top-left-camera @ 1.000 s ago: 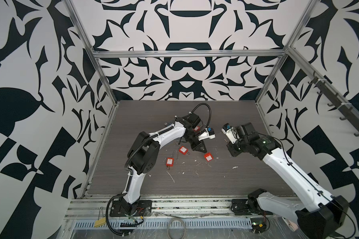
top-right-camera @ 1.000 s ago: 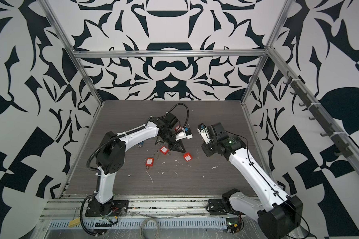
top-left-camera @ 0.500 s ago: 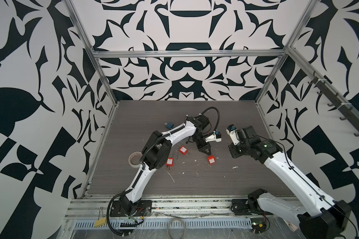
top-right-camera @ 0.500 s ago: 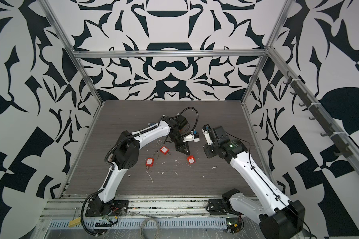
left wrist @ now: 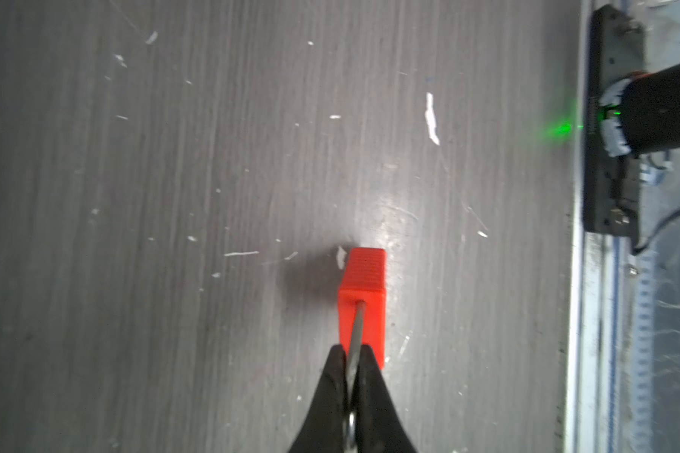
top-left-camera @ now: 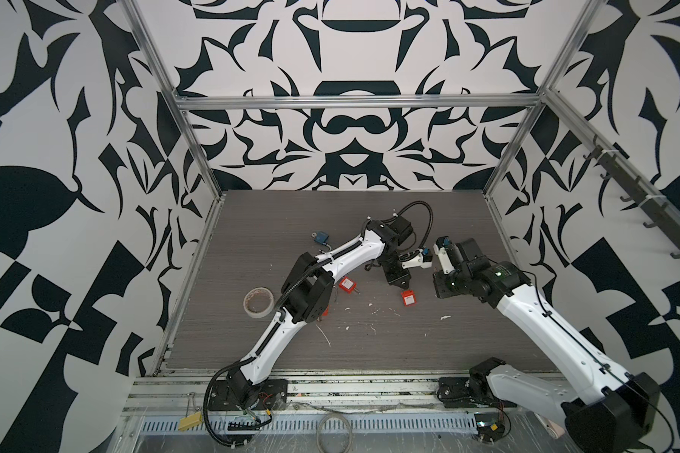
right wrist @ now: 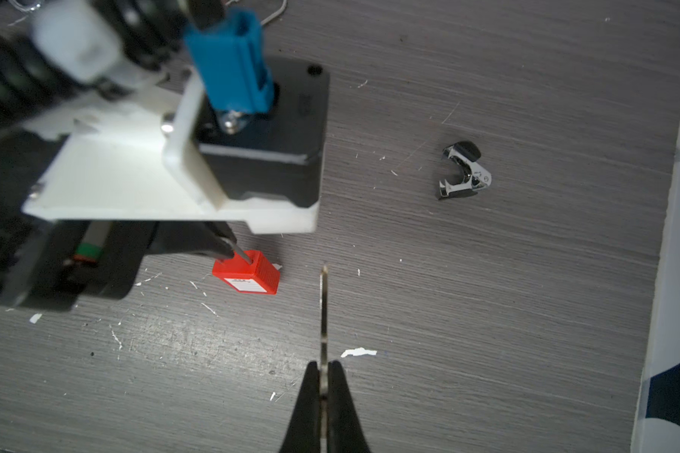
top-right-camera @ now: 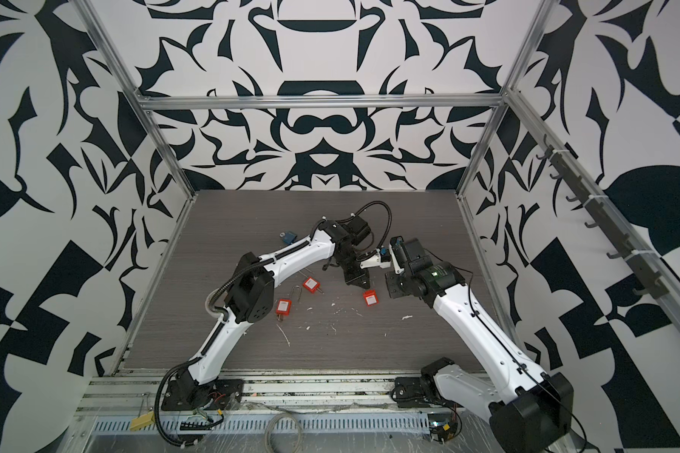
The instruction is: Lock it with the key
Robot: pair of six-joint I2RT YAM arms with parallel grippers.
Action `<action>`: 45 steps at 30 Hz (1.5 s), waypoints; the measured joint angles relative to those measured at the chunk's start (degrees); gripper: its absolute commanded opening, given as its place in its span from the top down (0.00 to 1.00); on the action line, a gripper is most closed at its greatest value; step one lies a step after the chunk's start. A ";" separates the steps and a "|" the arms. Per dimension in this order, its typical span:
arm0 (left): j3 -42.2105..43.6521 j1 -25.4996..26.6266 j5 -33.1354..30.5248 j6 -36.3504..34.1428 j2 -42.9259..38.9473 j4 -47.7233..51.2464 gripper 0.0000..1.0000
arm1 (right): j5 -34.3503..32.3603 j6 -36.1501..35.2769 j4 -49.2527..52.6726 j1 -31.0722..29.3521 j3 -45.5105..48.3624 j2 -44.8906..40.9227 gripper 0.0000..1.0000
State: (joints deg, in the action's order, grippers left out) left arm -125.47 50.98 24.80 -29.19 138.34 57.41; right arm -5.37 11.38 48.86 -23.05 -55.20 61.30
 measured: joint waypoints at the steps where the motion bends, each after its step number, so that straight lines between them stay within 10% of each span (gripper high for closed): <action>1: -0.42 0.04 -0.63 -0.07 0.63 -0.17 0.84 | 0.02 0.50 0.13 0.00 0.00 0.00 1.00; 24: -1.55 -0.55 -5.38 0.98 3.21 -11.30 0.62 | 3.52 8.28 2.23 0.00 2.01 -2.49 1.00; 36: 36.20 -13.03 -2.45 12.55 -33.44 -31.26 0.59 | 4.70 9.11 0.13 0.00 3.50 7.63 1.00; 45: 63.23 -11.78 -2.51 21.59 -54.40 -40.72 0.59 | 4.50 9.64 -6.82 0.00 5.90 16.17 1.00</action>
State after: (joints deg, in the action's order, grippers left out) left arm -62.24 39.20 22.28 -7.60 83.94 16.69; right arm -0.86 21.02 42.04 -23.05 -49.30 77.47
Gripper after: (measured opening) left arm 0.408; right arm 0.065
